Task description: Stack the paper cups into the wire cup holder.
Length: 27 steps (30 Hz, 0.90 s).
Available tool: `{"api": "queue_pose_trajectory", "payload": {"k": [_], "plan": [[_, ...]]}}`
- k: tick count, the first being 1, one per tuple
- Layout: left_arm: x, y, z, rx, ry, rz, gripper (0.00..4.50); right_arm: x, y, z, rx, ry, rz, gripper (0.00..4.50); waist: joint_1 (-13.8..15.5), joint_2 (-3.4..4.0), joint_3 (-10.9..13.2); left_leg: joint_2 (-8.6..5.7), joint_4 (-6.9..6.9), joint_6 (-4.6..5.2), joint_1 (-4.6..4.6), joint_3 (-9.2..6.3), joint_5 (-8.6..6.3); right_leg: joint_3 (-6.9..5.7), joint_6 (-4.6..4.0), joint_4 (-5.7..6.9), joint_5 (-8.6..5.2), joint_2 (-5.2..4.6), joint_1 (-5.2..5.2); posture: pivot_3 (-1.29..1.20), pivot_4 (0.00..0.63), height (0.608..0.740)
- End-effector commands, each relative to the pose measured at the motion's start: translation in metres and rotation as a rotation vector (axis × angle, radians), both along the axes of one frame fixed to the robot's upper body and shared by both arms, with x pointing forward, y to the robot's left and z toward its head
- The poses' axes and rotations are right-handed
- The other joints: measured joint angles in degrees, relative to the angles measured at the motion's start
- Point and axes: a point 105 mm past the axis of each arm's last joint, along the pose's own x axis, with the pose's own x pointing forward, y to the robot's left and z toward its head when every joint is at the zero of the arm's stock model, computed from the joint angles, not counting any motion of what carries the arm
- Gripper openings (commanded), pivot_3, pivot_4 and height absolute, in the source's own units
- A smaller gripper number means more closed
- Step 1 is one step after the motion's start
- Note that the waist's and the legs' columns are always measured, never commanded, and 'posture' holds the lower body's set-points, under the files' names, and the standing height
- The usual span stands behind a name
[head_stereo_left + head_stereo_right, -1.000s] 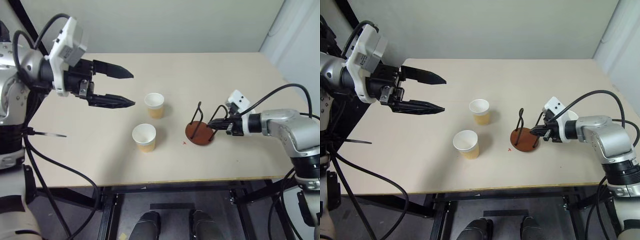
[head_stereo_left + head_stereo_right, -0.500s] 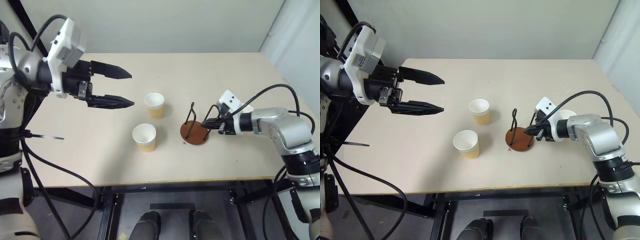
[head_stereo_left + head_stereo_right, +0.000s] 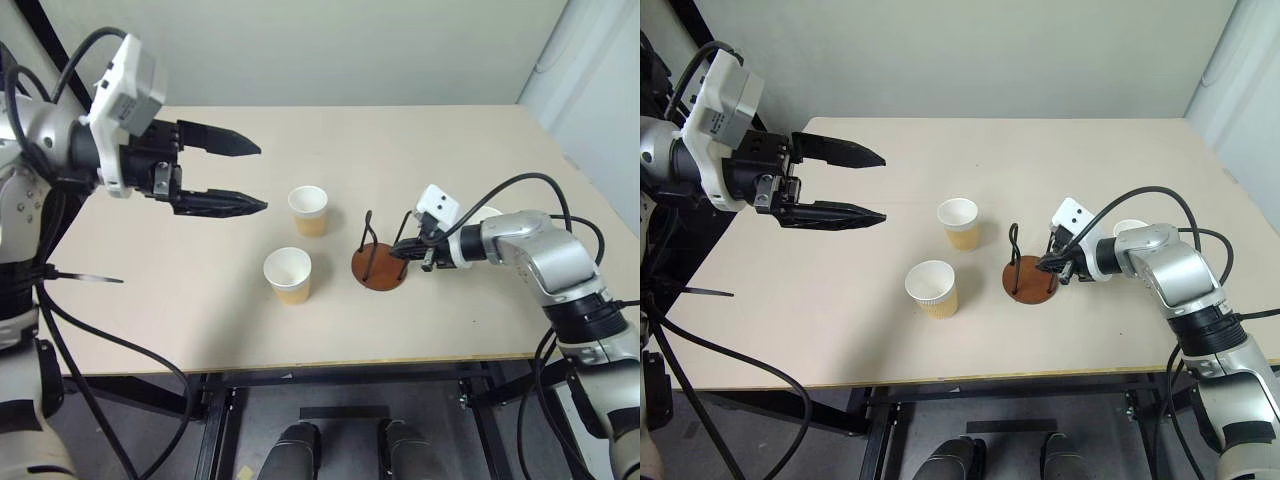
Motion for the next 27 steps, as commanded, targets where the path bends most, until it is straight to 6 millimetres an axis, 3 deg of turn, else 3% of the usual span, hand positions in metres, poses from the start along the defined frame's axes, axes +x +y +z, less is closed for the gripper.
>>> {"api": "queue_pose_trajectory", "payload": {"k": [1, 4, 12, 16, 19, 23, 27], "plan": [[-0.006, 0.002, 0.01, -0.003, -0.05, 0.005, 4.22, 0.003, -0.007, 0.001, -0.038, -0.016, -0.015, 0.01, 0.03, -0.01, -0.01, 0.0, 0.0, -0.01, 0.01, 0.0, 0.0, 0.0, -0.02, 0.0, 0.01, 0.0, 0.02, 0.0, 0.15, 0.74], [-0.005, 0.002, 0.01, -0.007, -0.049, 0.003, 4.22, 0.0, -0.011, -0.002, -0.05, -0.002, -0.014, 0.83, 0.16, -0.03, -0.02, -0.01, 0.01, -0.02, 0.03, -0.01, 0.01, 0.0, -0.05, -0.01, 0.02, -0.01, 0.05, 0.0, 0.15, 0.74], [-0.003, 0.001, 0.008, -0.014, -0.048, -0.003, 4.22, -0.008, -0.017, 0.001, -0.033, 0.019, -0.021, 3.63, 0.01, -0.03, -0.02, 0.0, -0.06, -0.08, 0.02, -0.02, -0.01, 0.0, -0.07, 0.0, 0.0, 0.01, -0.03, 0.0, 0.15, 0.74], [-0.003, 0.001, 0.007, -0.016, -0.047, -0.003, 4.22, -0.014, -0.032, 0.004, -0.063, 0.02, -0.03, 3.63, 0.17, -0.03, -0.02, 0.0, -0.06, -0.1, 0.01, -0.03, -0.03, 0.0, -0.09, -0.04, -0.02, 0.01, -0.01, 0.0, 0.15, 0.74], [-0.002, 0.001, 0.006, -0.019, -0.042, -0.006, 4.22, -0.035, -0.051, 0.01, -0.102, 0.037, 0.004, 3.63, 0.59, -0.03, -0.02, -0.01, -0.04, -0.1, -0.06, -0.04, -0.05, -0.03, -0.11, -0.06, -0.05, -0.01, 0.0, 0.0, 0.15, 0.74], [-0.002, 0.001, 0.006, -0.024, -0.04, -0.009, 4.22, -0.06, -0.062, 0.026, -0.123, 0.044, 0.066, 3.63, 0.53, -0.07, -0.02, -0.03, -0.02, -0.16, -0.12, -0.03, -0.1, -0.04, -0.15, -0.06, -0.14, -0.02, -0.04, 0.0, 0.15, 0.74], [0.002, 0.001, 0.005, -0.027, -0.041, -0.01, 4.22, -0.066, -0.078, 0.049, -0.167, -0.011, 0.059, 3.63, 0.09, -0.07, -0.02, -0.01, -0.06, -0.2, -0.02, -0.05, -0.1, -0.01, -0.11, -0.02, -0.17, 0.04, 0.0, 0.0, 0.15, 0.74]]}}
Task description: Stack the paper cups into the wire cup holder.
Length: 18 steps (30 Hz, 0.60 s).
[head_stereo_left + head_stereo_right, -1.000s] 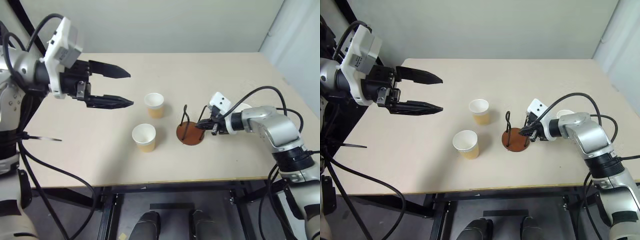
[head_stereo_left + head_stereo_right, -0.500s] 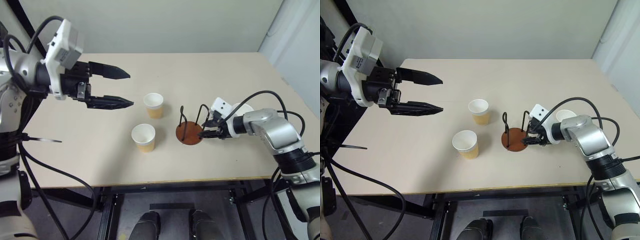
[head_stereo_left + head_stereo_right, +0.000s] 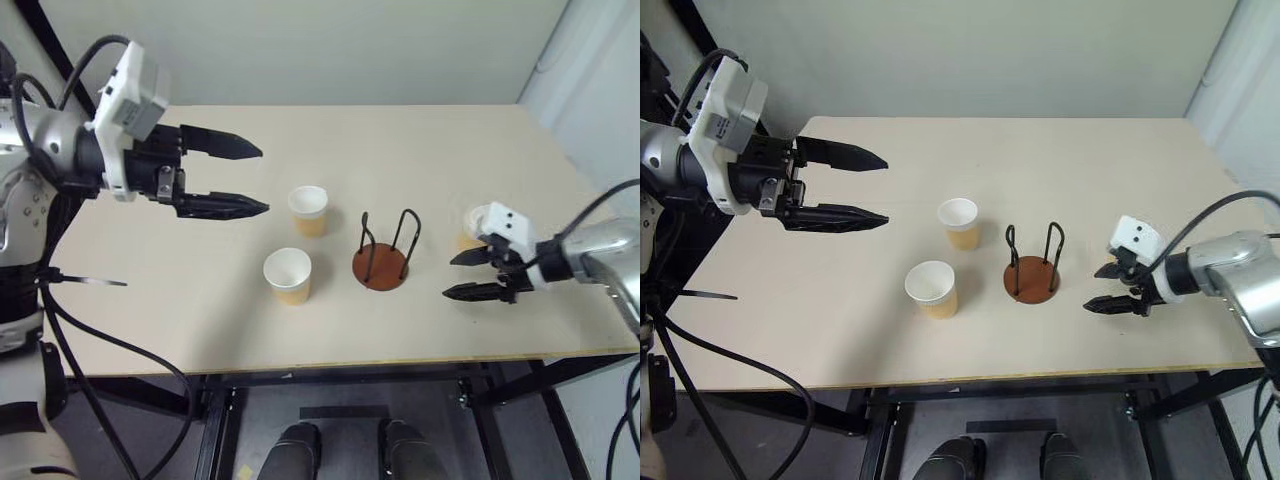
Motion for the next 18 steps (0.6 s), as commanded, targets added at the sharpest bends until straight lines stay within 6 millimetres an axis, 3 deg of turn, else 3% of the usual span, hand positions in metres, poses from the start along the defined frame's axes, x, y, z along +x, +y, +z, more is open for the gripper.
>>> {"api": "queue_pose_trajectory", "payload": {"k": [1, 2, 6, 10, 18], "plan": [[0.0, 0.003, 0.01, -0.007, -0.048, 0.005, 4.22, -0.003, -0.008, 0.031, -0.007, -0.092, 0.015, 3.63, -0.03, 0.0, 0.0, 0.0, -0.01, -0.01, 0.02, 0.0, 0.01, 0.02, 0.01, 0.02, -0.01, 0.0, 0.0, 0.0, 0.15, 0.74], [0.001, 0.002, 0.01, -0.007, -0.049, 0.003, 4.22, -0.002, -0.011, 0.036, -0.01, -0.108, 0.007, 3.63, -0.06, 0.0, 0.0, 0.0, -0.01, -0.02, 0.04, -0.01, 0.01, 0.02, 0.01, 0.04, -0.01, 0.0, 0.01, 0.0, 0.15, 0.74], [0.004, 0.001, 0.013, -0.014, -0.058, -0.005, 4.22, 0.012, -0.026, 0.051, -0.079, -0.205, -0.038, 4.48, -0.02, 0.0, 0.0, 0.0, -0.01, 0.0, 0.1, -0.05, 0.04, 0.02, 0.01, 0.03, -0.01, 0.01, 0.07, 0.0, 0.15, 0.74], [0.004, -0.001, 0.013, -0.021, -0.061, -0.017, 4.22, 0.036, -0.035, 0.054, -0.16, -0.298, -0.075, 4.48, -0.02, 0.0, 0.0, 0.0, 0.0, 0.03, 0.09, -0.08, 0.04, 0.02, 0.01, 0.02, 0.0, 0.0, 0.07, 0.0, 0.15, 0.74], [0.001, -0.001, 0.016, -0.018, -0.072, -0.013, 4.22, 0.058, -0.055, 0.035, -0.391, -0.322, -0.002, 4.48, 0.02, 0.0, 0.0, 0.0, -0.01, 0.08, 0.06, -0.14, 0.01, -0.06, 0.09, -0.01, 0.01, -0.02, 0.05, 0.0, 0.15, 0.74]]}}
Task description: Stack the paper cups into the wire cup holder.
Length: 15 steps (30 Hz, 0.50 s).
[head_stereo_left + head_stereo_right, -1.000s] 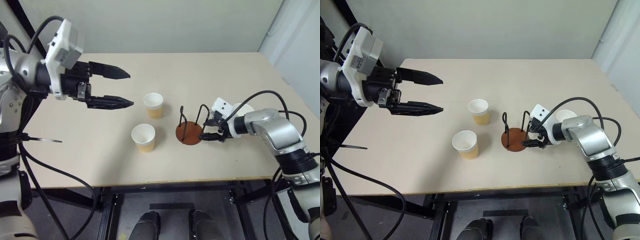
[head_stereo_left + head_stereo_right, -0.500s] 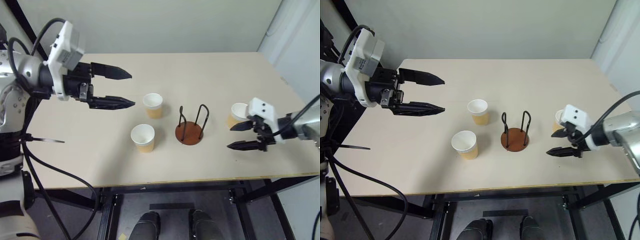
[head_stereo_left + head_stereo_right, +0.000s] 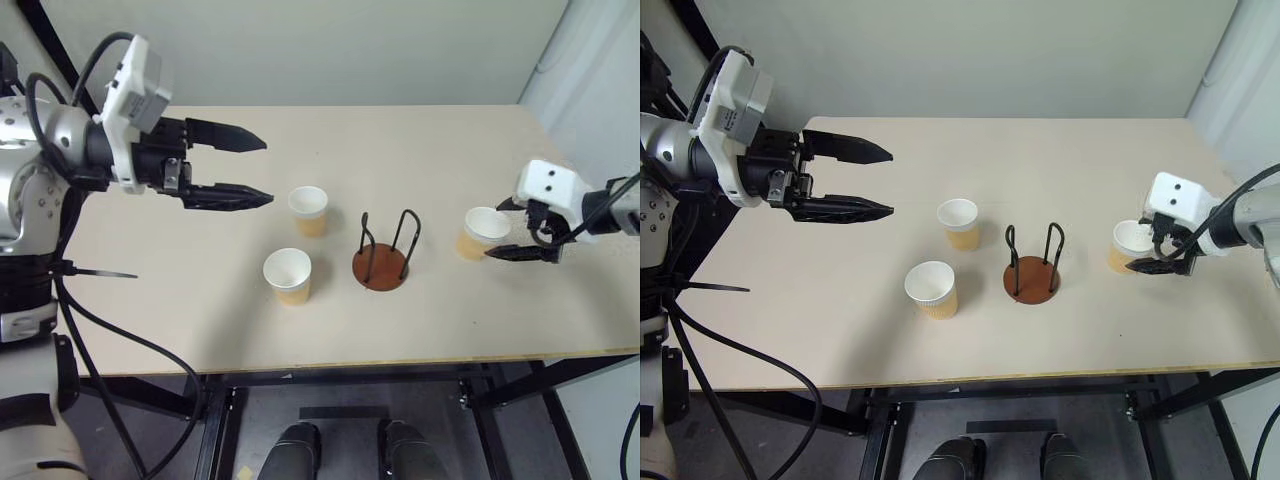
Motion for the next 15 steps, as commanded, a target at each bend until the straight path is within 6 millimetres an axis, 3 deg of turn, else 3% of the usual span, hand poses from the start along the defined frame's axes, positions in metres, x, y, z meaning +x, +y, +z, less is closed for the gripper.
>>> {"api": "queue_pose_trajectory", "payload": {"k": [1, 15], "plan": [[-0.008, 0.002, 0.013, 0.008, -0.061, 0.004, 4.22, 0.008, -0.004, 0.007, -0.094, -0.045, 0.041, 4.48, -0.02, 0.0, 0.0, 0.0, 0.0, 0.0, 0.0, 0.0, 0.0, 0.0, 0.02, 0.0, 0.01, 0.0, 0.01, 0.0, 0.15, 0.74], [-0.015, 0.009, 0.013, 0.029, -0.06, 0.041, 4.22, 0.042, -0.003, -0.016, -0.223, 0.012, 0.114, 4.48, -0.26, 0.01, 0.0, 0.01, 0.0, 0.03, 0.04, -0.02, 0.03, 0.0, -0.01, 0.0, 0.11, -0.01, 0.02, 0.0, 0.15, 0.74]]}}
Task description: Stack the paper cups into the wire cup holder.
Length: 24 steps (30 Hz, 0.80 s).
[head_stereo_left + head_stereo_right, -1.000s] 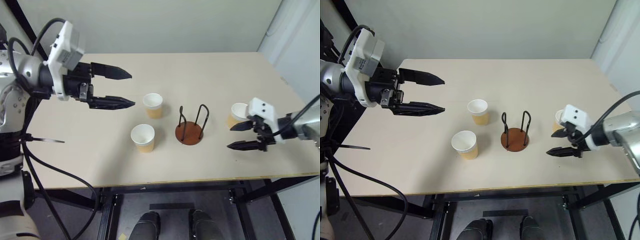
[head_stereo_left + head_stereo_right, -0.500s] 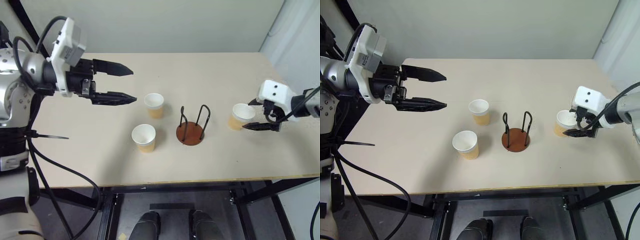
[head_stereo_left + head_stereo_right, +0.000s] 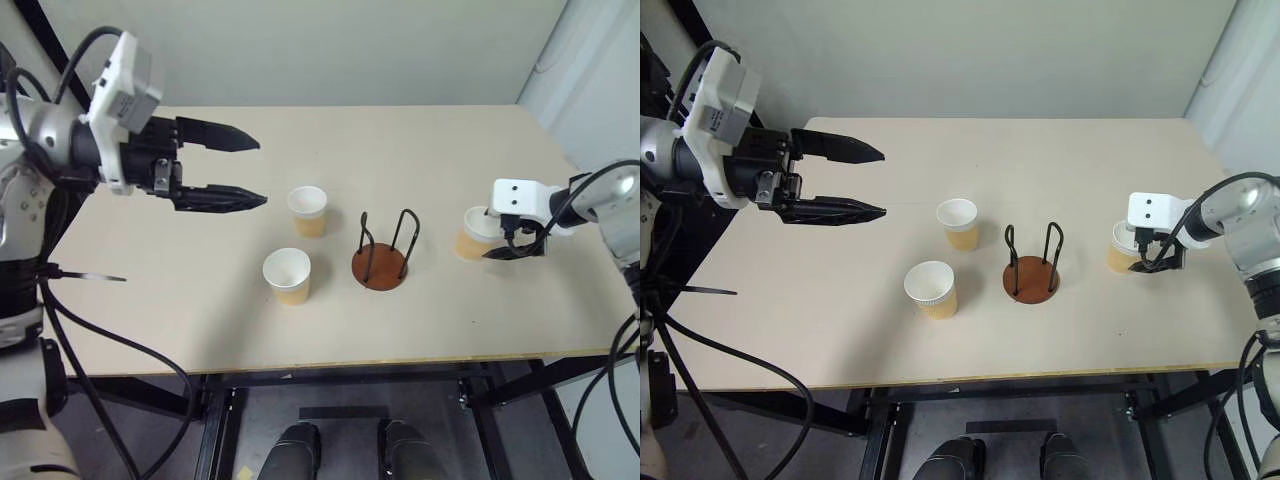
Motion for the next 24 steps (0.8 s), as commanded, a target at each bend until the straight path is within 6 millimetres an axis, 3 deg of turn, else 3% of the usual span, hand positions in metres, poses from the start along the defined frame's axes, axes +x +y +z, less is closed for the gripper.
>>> {"api": "queue_pose_trajectory", "payload": {"k": [1, 3, 6, 16, 20, 24], "plan": [[-0.008, 0.002, 0.01, 0.005, -0.049, 0.006, 4.22, 0.006, -0.003, 0.004, -0.053, -0.009, 0.016, 4.48, 0.01, 0.0, 0.0, 0.0, -0.01, 0.0, 0.0, 0.0, 0.0, 0.0, -0.01, 0.0, 0.0, 0.0, 0.0, 0.0, 0.15, 0.74], [-0.008, 0.002, 0.01, 0.008, -0.049, 0.009, 4.22, 0.01, -0.003, 0.0, -0.07, -0.004, 0.016, 4.31, 0.03, 0.0, 0.0, 0.0, -0.01, -0.01, -0.01, -0.02, 0.0, -0.01, -0.04, 0.0, 0.02, 0.0, -0.02, 0.0, 0.15, 0.74], [-0.008, 0.003, 0.01, 0.013, -0.049, 0.014, 4.22, 0.014, -0.003, -0.005, -0.098, 0.009, 0.025, 3.63, -0.03, 0.0, 0.0, 0.0, -0.02, -0.02, 0.0, -0.02, -0.01, -0.02, -0.08, 0.0, 0.04, 0.0, -0.02, 0.0, 0.15, 0.74], [-0.007, 0.009, 0.009, 0.03, -0.046, 0.038, 4.22, 0.014, -0.006, 0.006, -0.081, 0.003, 0.033, 0.04, -0.07, 0.01, 0.0, 0.01, -0.07, -0.14, 0.0, -0.04, -0.08, -0.03, -0.15, -0.01, 0.02, -0.01, -0.04, 0.0, 0.15, 0.74], [-0.003, 0.016, 0.007, 0.041, -0.042, 0.067, 4.22, 0.006, 0.001, 0.036, -0.017, -0.045, 0.064, 0.04, -0.03, 0.04, 0.03, 0.01, -0.12, -0.16, -0.04, -0.05, -0.1, -0.05, -0.21, 0.0, -0.02, -0.02, -0.1, 0.0, 0.15, 0.74], [-0.001, 0.018, 0.007, 0.04, -0.043, 0.071, 4.22, -0.014, 0.028, 0.09, 0.088, -0.142, 0.148, 0.04, -0.11, 0.04, 0.03, 0.01, -0.18, -0.21, -0.05, -0.05, -0.13, -0.07, -0.32, 0.0, -0.08, -0.01, -0.13, 0.0, 0.15, 0.74]]}}
